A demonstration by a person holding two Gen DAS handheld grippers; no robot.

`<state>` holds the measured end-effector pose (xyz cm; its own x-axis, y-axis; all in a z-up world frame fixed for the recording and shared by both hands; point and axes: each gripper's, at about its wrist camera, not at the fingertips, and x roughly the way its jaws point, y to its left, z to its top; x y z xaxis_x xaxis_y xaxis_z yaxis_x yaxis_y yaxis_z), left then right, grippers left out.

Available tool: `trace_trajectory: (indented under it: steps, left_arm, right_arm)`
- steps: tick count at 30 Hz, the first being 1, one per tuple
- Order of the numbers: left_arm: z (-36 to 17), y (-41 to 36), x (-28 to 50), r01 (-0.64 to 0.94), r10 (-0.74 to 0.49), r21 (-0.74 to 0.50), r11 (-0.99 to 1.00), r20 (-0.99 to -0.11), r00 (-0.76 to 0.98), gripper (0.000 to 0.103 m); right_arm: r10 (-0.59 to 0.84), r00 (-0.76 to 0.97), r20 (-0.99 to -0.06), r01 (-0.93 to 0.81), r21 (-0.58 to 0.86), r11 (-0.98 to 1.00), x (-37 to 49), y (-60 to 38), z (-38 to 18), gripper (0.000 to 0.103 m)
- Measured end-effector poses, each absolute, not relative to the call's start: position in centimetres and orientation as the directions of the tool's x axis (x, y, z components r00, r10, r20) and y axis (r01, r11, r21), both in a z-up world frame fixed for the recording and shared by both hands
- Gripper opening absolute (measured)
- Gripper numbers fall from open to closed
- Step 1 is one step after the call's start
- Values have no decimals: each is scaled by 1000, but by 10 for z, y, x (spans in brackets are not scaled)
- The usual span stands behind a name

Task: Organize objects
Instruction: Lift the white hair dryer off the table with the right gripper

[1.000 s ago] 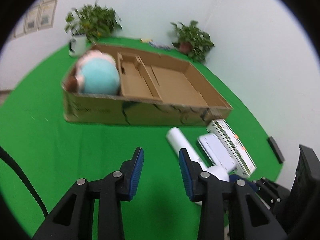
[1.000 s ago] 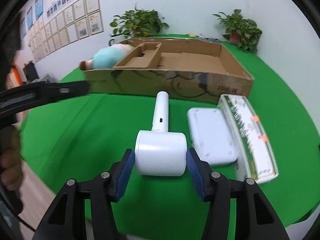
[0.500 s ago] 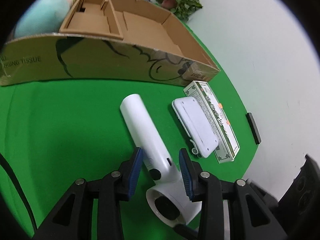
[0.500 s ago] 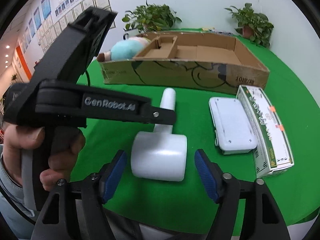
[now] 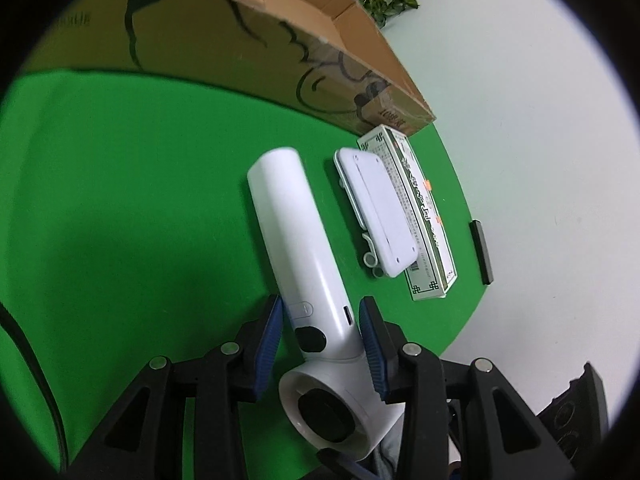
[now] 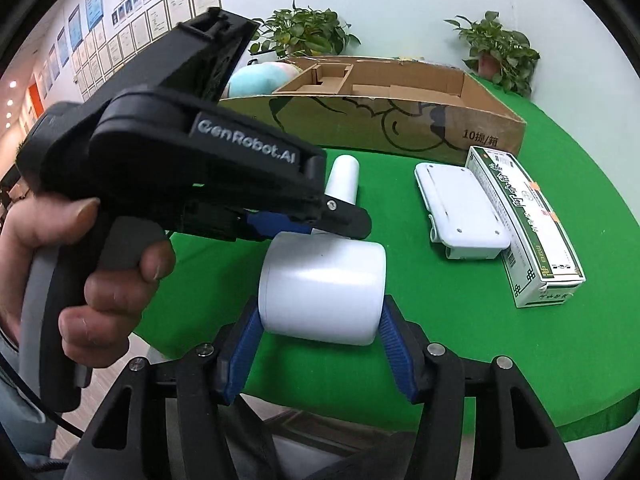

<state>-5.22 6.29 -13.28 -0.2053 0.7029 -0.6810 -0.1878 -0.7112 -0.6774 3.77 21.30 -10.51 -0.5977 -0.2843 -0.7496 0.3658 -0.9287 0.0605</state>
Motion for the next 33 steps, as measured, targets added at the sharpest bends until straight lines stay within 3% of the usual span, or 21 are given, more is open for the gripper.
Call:
trace_trajectory:
  steps: [13,33]
  left_arm:
    - [-110,60,-54,-180,650,-625,-760,-719,-247,35]
    - [56,84,-116,-437,605,-427,-792,-649,-462,33]
  right_arm:
    - [-279,-611,-741,357,57,-932,35,209,-98,54]
    - [-255,-806,-534,292,15,-956,-29,219,15,54]
